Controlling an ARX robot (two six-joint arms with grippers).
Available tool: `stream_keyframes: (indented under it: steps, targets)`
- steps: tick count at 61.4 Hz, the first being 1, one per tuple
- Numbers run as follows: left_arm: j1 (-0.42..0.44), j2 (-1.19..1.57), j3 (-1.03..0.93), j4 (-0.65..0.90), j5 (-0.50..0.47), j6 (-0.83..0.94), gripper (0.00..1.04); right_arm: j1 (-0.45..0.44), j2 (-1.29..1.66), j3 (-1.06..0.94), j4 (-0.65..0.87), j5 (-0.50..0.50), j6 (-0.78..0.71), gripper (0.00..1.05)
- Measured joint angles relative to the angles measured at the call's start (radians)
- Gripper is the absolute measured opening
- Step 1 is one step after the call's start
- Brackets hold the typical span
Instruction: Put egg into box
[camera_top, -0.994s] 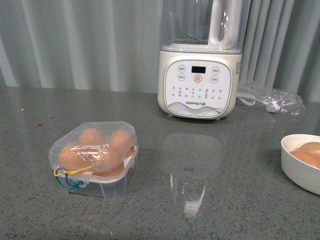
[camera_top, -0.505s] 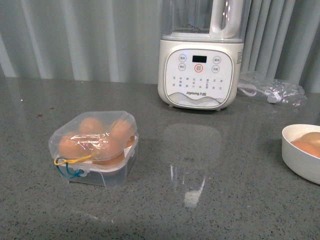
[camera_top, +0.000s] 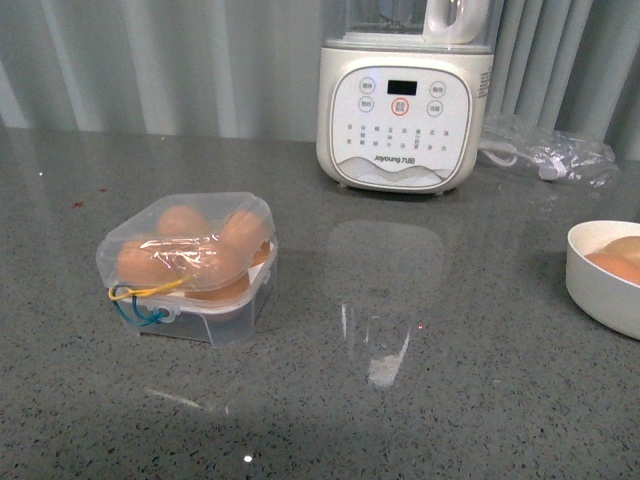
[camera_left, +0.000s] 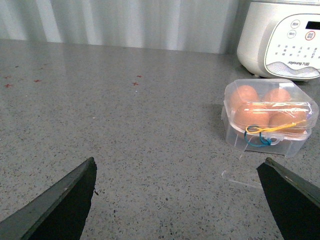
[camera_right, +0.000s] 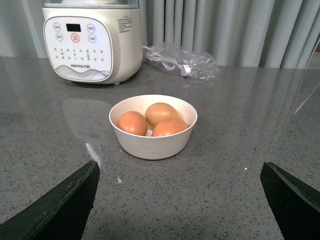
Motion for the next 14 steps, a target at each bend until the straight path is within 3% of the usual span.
stream_keyframes:
  steps: [14]
  targets:
    - [0.000, 0.000, 0.000, 0.000, 0.000, 0.000, 0.98, 0.000, 0.000, 0.000, 0.000, 0.000, 0.000, 0.98]
